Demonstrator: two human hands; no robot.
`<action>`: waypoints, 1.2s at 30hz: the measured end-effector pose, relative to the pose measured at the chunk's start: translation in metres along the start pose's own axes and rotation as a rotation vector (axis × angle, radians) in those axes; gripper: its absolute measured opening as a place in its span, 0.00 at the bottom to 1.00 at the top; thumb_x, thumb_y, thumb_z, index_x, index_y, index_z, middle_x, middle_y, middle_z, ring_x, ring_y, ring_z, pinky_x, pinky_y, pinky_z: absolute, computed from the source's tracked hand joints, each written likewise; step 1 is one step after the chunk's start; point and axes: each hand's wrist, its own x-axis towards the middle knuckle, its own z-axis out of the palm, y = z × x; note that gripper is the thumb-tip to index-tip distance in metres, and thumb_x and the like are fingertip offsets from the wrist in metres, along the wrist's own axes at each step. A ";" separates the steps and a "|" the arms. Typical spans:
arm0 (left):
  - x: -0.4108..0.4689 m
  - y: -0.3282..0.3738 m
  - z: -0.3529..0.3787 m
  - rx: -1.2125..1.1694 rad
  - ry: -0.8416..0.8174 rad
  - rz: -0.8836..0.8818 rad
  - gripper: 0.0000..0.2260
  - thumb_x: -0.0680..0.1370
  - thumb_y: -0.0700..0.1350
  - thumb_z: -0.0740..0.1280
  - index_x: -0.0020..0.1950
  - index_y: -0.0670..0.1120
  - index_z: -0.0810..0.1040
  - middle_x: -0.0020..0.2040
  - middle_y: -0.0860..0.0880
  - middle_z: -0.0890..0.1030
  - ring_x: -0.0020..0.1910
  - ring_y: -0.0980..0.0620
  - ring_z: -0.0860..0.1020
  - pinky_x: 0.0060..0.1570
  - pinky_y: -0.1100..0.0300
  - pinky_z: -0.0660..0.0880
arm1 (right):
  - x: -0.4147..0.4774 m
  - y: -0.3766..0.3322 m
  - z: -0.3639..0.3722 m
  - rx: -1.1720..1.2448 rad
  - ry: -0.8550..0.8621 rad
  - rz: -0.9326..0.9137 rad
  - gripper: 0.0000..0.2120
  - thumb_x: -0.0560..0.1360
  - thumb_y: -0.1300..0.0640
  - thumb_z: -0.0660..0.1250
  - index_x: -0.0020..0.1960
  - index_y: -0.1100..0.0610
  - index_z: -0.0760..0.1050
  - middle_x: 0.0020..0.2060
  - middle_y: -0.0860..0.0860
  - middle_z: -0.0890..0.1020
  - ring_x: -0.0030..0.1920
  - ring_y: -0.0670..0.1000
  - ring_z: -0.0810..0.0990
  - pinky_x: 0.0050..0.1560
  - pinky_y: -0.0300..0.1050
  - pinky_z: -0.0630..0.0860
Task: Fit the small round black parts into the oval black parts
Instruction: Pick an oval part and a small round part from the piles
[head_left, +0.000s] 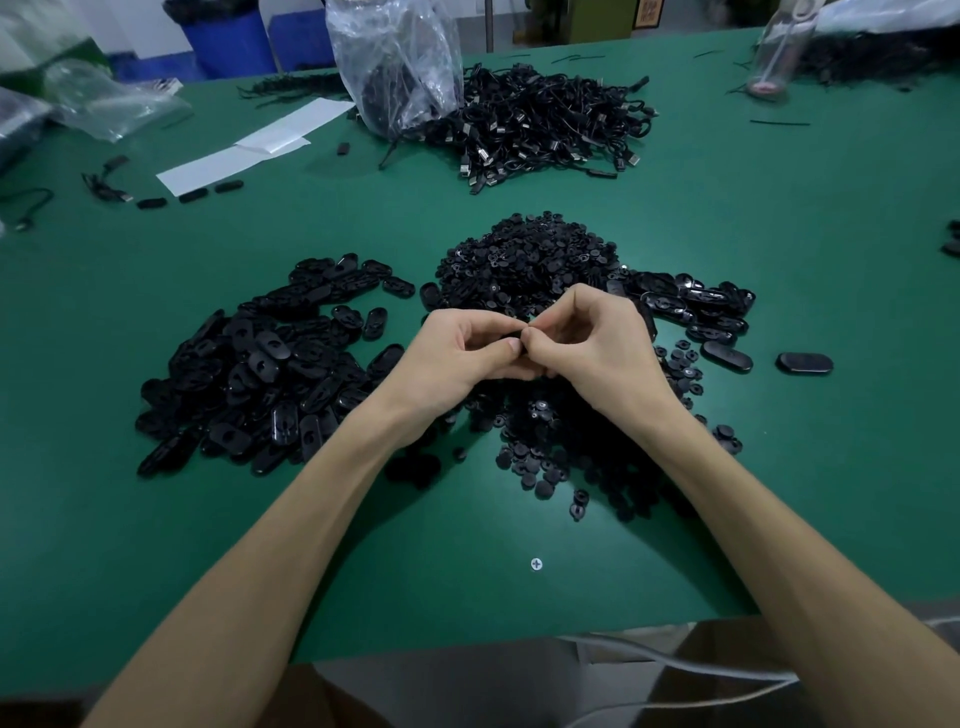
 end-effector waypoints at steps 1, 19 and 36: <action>0.000 0.000 0.001 0.009 0.013 -0.003 0.10 0.83 0.30 0.64 0.57 0.38 0.84 0.49 0.42 0.88 0.48 0.49 0.87 0.51 0.63 0.82 | 0.000 0.000 0.000 -0.003 0.002 -0.001 0.05 0.73 0.59 0.76 0.41 0.54 0.80 0.35 0.52 0.85 0.38 0.56 0.84 0.42 0.56 0.82; -0.001 -0.002 0.004 0.129 0.102 0.052 0.09 0.81 0.31 0.66 0.54 0.40 0.85 0.44 0.42 0.88 0.42 0.47 0.87 0.47 0.60 0.82 | -0.002 -0.005 0.000 0.016 -0.010 0.011 0.04 0.72 0.61 0.76 0.40 0.57 0.81 0.33 0.53 0.85 0.34 0.55 0.85 0.41 0.57 0.83; 0.004 -0.001 -0.015 0.444 0.364 0.149 0.09 0.82 0.39 0.70 0.62 0.43 0.83 0.53 0.46 0.86 0.51 0.52 0.85 0.51 0.59 0.82 | 0.006 0.002 -0.008 0.034 0.055 -0.021 0.04 0.78 0.56 0.74 0.47 0.52 0.79 0.40 0.50 0.85 0.43 0.54 0.85 0.45 0.54 0.82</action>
